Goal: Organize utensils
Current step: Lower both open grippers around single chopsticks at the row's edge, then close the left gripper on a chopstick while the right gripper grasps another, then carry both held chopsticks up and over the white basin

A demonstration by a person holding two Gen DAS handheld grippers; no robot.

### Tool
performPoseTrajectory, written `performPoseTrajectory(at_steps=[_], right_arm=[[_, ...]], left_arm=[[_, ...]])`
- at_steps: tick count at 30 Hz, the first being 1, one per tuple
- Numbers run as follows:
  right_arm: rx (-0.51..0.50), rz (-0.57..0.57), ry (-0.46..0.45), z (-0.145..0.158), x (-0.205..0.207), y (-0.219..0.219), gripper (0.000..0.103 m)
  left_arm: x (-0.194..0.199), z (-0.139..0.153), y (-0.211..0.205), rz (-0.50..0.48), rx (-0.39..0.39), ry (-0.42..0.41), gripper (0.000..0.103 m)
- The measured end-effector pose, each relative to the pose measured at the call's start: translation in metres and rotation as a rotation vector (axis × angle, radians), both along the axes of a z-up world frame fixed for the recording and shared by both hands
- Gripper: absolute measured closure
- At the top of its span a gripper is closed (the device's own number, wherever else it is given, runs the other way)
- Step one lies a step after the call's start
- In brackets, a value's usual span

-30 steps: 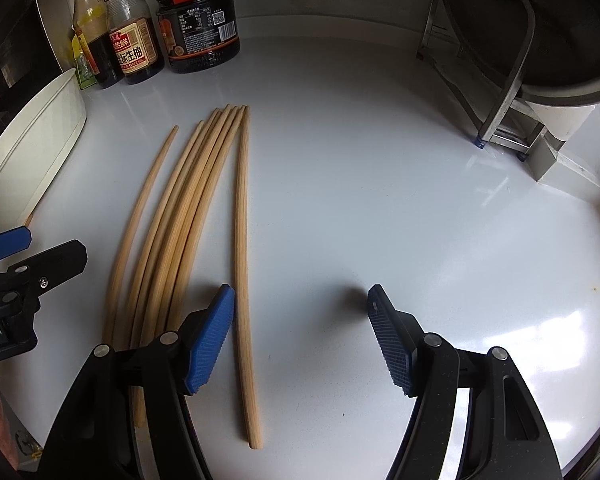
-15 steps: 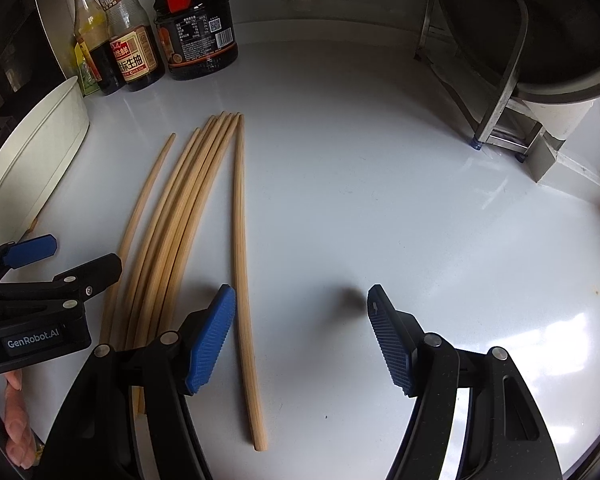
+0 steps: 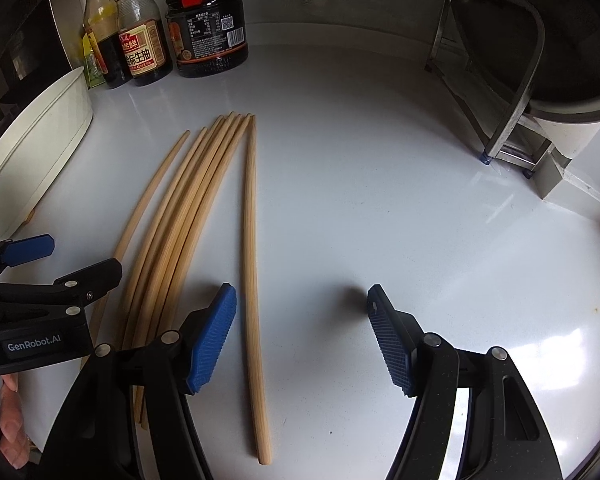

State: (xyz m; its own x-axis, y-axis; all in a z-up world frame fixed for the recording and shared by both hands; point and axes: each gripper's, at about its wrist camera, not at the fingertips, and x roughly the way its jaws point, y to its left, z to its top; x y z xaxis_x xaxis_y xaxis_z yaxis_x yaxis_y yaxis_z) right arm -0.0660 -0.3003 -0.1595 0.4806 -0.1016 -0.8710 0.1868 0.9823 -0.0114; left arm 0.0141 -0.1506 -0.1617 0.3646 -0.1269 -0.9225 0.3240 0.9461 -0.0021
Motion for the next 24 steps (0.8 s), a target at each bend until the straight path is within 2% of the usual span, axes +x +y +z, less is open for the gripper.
performPoseTrajectory(at_steps=[3,4,5,8,9,10,11,14,18,24], right_arm=[[-0.002,0.028,-0.007,0.0,0.002,0.005,0.048],[-0.004,0.04,-0.007,0.001,0.003,0.008,0.056],[-0.004,0.052,-0.007,0.002,0.004,0.011,0.064],[-0.005,0.077,-0.009,0.002,0.006,0.017,0.078],[-0.002,0.081,-0.011,0.003,0.006,0.018,0.08],[-0.002,0.086,-0.012,0.003,0.006,0.02,0.089],[-0.006,0.088,-0.011,0.003,0.006,0.021,0.097],[0.02,0.08,-0.012,0.004,0.006,0.017,0.097],[0.104,0.031,-0.019,0.008,0.004,0.007,0.097],[0.145,-0.013,-0.075,0.043,0.003,0.004,0.097]], left_arm=[[-0.005,0.005,-0.004,-0.029,-0.007,-0.023,0.03],[-0.006,0.006,-0.006,-0.037,-0.009,-0.027,0.037],[-0.008,0.007,-0.007,-0.045,-0.011,-0.03,0.04],[-0.011,0.01,-0.01,-0.063,-0.016,-0.039,0.063],[-0.012,0.011,-0.011,-0.066,-0.017,-0.04,0.076],[-0.012,0.011,-0.012,-0.068,-0.015,-0.041,0.092],[-0.012,0.011,-0.012,-0.068,-0.014,-0.04,0.095],[-0.011,0.011,-0.01,-0.071,-0.02,-0.031,0.096],[-0.008,0.014,-0.007,-0.084,-0.045,-0.002,0.096],[-0.006,0.042,-0.002,-0.111,-0.113,-0.001,0.096]])
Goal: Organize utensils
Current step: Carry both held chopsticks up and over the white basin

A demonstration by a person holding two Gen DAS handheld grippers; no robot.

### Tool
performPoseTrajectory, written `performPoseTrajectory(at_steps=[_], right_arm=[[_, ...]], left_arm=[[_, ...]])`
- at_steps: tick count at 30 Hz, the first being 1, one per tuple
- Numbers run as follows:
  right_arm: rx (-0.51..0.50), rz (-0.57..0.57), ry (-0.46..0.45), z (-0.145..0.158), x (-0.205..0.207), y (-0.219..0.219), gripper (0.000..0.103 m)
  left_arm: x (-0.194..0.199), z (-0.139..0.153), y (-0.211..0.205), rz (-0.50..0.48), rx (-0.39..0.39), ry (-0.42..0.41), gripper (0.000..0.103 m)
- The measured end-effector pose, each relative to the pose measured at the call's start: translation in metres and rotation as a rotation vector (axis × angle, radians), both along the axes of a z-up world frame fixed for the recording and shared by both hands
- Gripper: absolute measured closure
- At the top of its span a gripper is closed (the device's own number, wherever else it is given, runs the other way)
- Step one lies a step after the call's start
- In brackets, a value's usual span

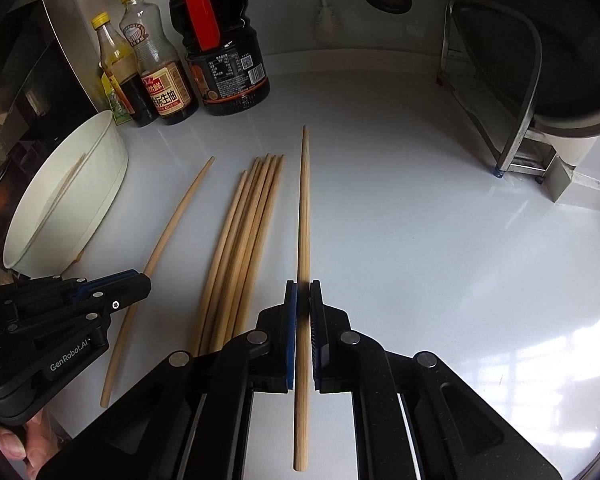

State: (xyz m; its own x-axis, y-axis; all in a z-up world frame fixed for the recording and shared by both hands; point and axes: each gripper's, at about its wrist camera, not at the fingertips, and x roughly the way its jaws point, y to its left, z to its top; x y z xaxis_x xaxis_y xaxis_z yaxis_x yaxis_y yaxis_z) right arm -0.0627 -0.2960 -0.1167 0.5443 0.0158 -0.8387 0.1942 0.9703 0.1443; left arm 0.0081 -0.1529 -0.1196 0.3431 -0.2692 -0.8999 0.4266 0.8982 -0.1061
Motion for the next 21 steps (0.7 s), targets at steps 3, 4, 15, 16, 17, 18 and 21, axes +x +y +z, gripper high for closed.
performPoseTrajectory(at_steps=[3,4,15,16,17,18,21], right_arm=[[0.0,0.003,-0.033,0.026,0.007,0.008,0.097],[-0.001,0.008,-0.047,0.035,0.01,0.013,0.097],[0.034,0.176,-0.14,0.095,0.097,0.116,0.097],[0.045,0.194,-0.139,0.095,0.108,0.129,0.097],[0.057,0.213,-0.136,0.095,0.118,0.141,0.097],[0.066,0.232,-0.131,0.093,0.129,0.153,0.097],[0.076,0.277,-0.103,0.083,0.155,0.187,0.097]], left_arm=[[0.007,0.028,0.011,0.001,-0.042,-0.031,0.096],[0.011,0.038,0.016,0.007,-0.055,-0.044,0.096],[0.068,0.118,0.14,0.16,-0.073,-0.189,0.096],[0.075,0.118,0.155,0.182,-0.062,-0.196,0.096],[0.081,0.118,0.17,0.204,-0.052,-0.2,0.096],[0.088,0.116,0.184,0.228,-0.043,-0.201,0.096],[0.106,0.105,0.222,0.285,-0.018,-0.184,0.096]])
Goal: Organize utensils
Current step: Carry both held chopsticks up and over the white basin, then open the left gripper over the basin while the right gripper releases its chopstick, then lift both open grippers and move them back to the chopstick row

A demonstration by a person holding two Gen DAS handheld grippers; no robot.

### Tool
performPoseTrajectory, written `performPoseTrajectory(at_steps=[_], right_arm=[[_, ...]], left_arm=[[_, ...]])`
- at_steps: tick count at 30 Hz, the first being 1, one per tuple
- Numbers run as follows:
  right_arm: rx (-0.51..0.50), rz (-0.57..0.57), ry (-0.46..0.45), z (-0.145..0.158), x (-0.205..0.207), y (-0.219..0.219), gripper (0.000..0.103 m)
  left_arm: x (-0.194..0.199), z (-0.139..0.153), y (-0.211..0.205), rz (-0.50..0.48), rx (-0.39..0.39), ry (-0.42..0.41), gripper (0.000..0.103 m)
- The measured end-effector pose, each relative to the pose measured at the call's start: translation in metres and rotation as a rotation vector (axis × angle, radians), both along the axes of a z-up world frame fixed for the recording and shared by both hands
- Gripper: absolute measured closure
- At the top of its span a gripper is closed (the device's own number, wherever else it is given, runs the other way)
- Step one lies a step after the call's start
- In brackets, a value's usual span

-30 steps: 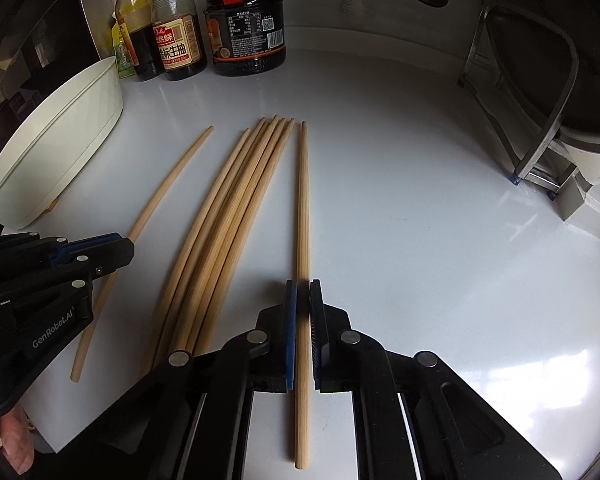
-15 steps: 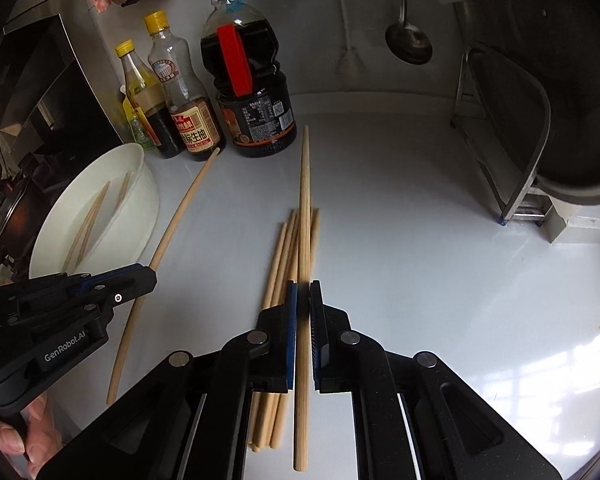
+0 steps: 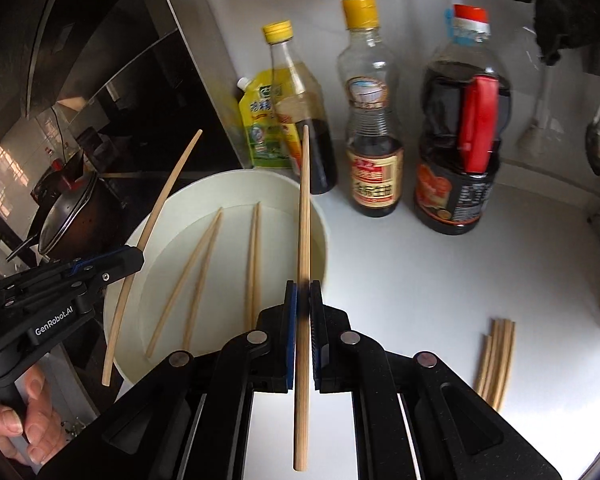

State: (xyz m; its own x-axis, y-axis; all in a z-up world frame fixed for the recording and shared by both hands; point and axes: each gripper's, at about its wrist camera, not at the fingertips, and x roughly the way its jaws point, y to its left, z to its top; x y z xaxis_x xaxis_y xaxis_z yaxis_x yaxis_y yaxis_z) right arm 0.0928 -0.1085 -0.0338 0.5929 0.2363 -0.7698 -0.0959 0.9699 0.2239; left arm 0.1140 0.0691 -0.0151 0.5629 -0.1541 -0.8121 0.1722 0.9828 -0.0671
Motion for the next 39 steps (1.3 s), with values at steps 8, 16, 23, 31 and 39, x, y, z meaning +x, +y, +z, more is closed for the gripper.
performPoseTrajectory(at_steps=[8,16,23,31,39], right_arm=[[-0.02,0.08,0.101,-0.034,0.038,0.071,0.097],[-0.03,0.07,0.217,-0.069,0.052,0.088,0.097],[-0.031,0.043,0.222,-0.069,0.056,0.085,0.097],[-0.023,0.023,0.178,-0.051,0.049,0.076,0.079],[-0.025,0.024,0.151,-0.042,0.034,0.07,0.078]], left_arm=[[0.029,-0.047,0.041,0.04,0.026,0.11,0.096],[0.045,-0.075,0.044,0.02,0.025,0.188,0.096],[0.05,-0.078,0.043,0.009,0.024,0.197,0.095],[0.047,-0.057,0.055,0.077,-0.004,0.129,0.035],[0.038,-0.047,0.067,0.131,0.001,0.12,0.033]])
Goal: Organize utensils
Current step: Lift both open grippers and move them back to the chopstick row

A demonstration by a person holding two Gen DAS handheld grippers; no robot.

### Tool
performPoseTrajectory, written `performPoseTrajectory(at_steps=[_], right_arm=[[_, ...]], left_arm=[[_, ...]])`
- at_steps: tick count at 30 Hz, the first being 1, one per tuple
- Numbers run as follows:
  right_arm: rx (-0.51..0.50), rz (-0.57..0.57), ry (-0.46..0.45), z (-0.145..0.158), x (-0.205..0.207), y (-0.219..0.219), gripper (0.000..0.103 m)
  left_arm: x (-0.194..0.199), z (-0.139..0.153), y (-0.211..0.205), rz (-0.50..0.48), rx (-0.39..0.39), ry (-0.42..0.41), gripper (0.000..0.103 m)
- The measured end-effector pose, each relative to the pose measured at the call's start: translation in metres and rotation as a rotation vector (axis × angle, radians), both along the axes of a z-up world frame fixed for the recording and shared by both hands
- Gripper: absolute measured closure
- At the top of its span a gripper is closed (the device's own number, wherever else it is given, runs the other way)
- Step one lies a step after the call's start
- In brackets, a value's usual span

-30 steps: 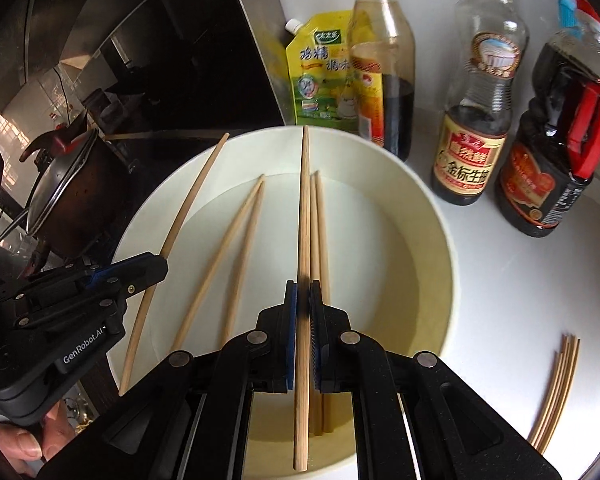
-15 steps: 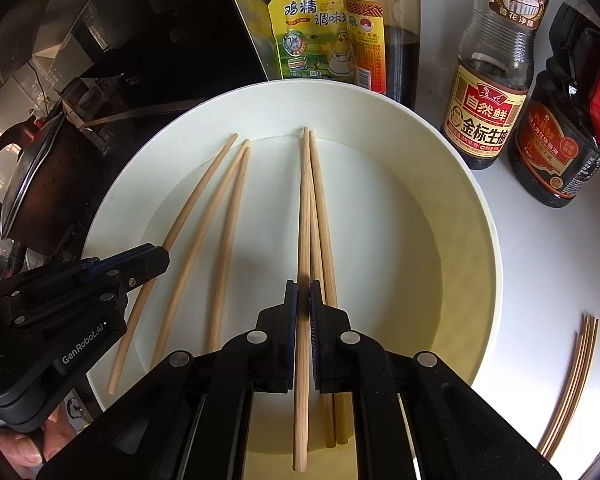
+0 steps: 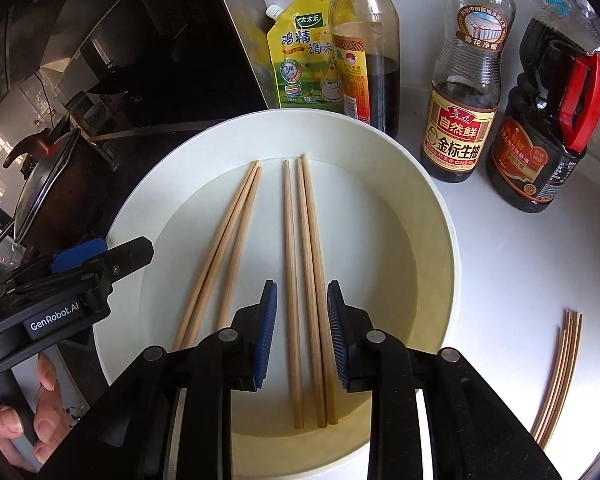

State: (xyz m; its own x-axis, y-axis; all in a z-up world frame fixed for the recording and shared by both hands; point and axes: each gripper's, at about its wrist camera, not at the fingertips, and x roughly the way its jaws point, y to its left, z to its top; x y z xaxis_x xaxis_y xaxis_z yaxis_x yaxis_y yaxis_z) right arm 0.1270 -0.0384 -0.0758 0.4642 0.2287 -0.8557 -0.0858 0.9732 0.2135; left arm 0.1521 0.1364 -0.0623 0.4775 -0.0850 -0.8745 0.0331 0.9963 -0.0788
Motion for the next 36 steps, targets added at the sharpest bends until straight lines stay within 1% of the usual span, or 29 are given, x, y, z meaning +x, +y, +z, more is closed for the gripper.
performPoseTrajectory(at_steps=[6,8,13,16,18,20,25,28,32,36], right_arm=[[0.001,0.016,-0.008,0.004,-0.012,0.0,0.072],[-0.002,0.018,-0.016,0.007,-0.016,0.0,0.065],[-0.005,0.02,-0.034,0.015,-0.03,-0.005,0.063],[0.001,0.015,-0.04,0.019,-0.04,-0.01,0.059],[0.001,0.015,-0.042,0.021,-0.047,-0.014,0.057],[0.004,0.011,-0.047,0.022,-0.054,-0.018,0.053],[0.012,-0.007,-0.052,0.025,-0.072,-0.033,0.048],[0.012,-0.018,-0.055,0.026,-0.084,-0.045,0.046],[0.009,-0.04,-0.064,0.028,-0.101,-0.063,0.041],[-0.002,-0.075,-0.069,0.03,-0.118,-0.084,0.039]], left_arm=[[-0.013,0.004,0.001,0.01,0.003,-0.002,0.033],[-0.018,0.007,0.0,0.016,0.0,-0.01,0.03],[-0.031,0.014,-0.004,0.02,0.002,-0.025,0.028],[-0.04,0.017,-0.008,0.02,0.004,-0.032,0.028],[-0.045,0.021,-0.011,0.017,0.005,-0.039,0.027],[-0.052,0.023,-0.015,0.015,0.006,-0.046,0.026],[-0.064,0.027,-0.031,-0.005,0.005,-0.045,0.026],[-0.074,0.03,-0.042,-0.019,0.003,-0.049,0.021],[-0.087,0.034,-0.06,-0.036,0.003,-0.059,0.018],[-0.097,0.036,-0.079,-0.062,-0.006,-0.061,0.014]])
